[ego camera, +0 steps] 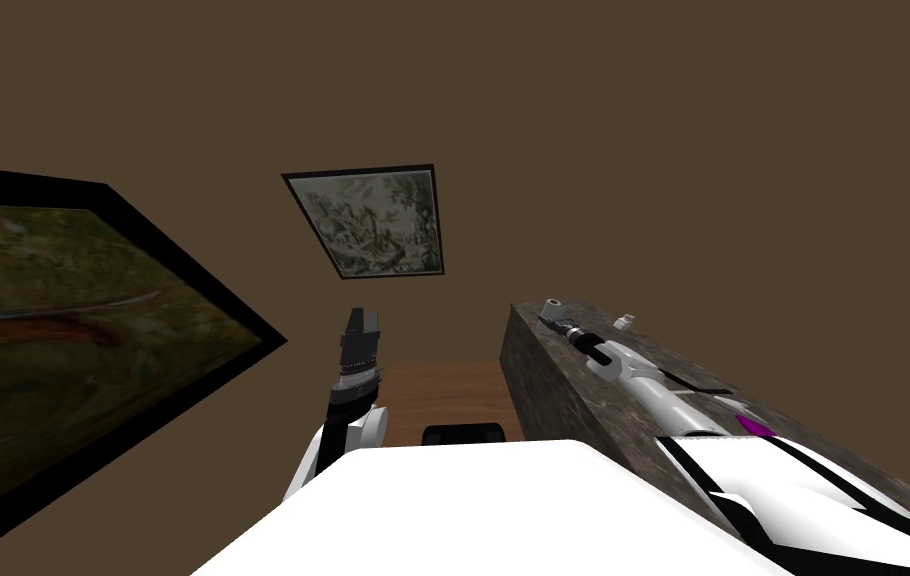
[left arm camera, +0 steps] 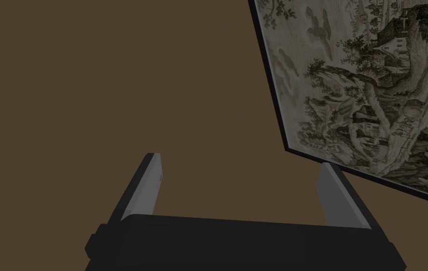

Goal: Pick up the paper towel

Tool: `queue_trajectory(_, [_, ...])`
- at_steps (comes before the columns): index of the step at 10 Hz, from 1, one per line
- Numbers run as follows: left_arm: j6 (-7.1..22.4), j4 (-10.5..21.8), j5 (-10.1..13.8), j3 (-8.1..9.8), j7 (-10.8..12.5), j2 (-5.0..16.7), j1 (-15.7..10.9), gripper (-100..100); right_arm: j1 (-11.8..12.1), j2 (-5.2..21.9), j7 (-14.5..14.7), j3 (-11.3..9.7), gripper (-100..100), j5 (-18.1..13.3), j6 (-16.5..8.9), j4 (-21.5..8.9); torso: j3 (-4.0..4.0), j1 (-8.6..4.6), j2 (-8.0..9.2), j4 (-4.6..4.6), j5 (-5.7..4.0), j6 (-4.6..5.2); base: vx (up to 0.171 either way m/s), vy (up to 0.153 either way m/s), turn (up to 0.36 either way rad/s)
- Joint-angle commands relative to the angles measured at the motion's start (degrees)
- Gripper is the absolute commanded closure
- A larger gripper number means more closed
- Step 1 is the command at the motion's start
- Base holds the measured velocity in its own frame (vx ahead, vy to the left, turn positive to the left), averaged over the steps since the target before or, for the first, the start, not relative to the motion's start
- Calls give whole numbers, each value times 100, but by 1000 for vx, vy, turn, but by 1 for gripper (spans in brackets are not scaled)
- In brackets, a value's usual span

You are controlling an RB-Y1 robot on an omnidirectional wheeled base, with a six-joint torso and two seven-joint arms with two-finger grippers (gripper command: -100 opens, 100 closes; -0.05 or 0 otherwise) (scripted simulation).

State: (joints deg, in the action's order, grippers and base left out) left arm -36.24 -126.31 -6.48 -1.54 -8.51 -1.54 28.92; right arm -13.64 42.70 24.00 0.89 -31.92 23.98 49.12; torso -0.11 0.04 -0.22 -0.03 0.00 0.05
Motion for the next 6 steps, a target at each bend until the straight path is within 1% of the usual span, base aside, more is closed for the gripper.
queue_trajectory(1, [0, 0, 0, 0, 0, 0, 0, 0, -94, 39, 286, -9, -100, 286, 155, -277, 0, 0, 0, 0, 0, 0, 15, 55, -35])
queue_trajectory(2, [0, 0, 0, 0, 0, 0, 0, 0, -94, 39, 431, -9, -100, 460, 155, -277, -2, 6, -2, -1, 1, -1, 9, 38, -1])
queue_trajectory(3, [0, 0, 0, 0, 0, 0, 0, 0, -94, 39, 503, -9, -100, 610, 155, -277, -2, 3, -2, -1, 0, -2, 0, 15, 6])
queue_trajectory(4, [0, 0, 0, 0, 0, 0, 0, 0, -278, 175, 719, -51, -100, 793, 428, -555, 0, -5, 1, -1, -1, -1, 8, 46, -42])
queue_trajectory(5, [0, 0, 0, 0, 0, 0, 0, 0, -278, 175, 871, -51, -100, 961, 428, -687, -1, 3, -1, 0, 1, -1, 10, 61, -41])
queue_trajectory(6, [0, 0, 0, 0, 0, 0, 0, 0, -278, 175, 1049, -51, -100, 1135, 428, -687, -1, 8, -1, -1, 1, 0, 4, 33, -6])
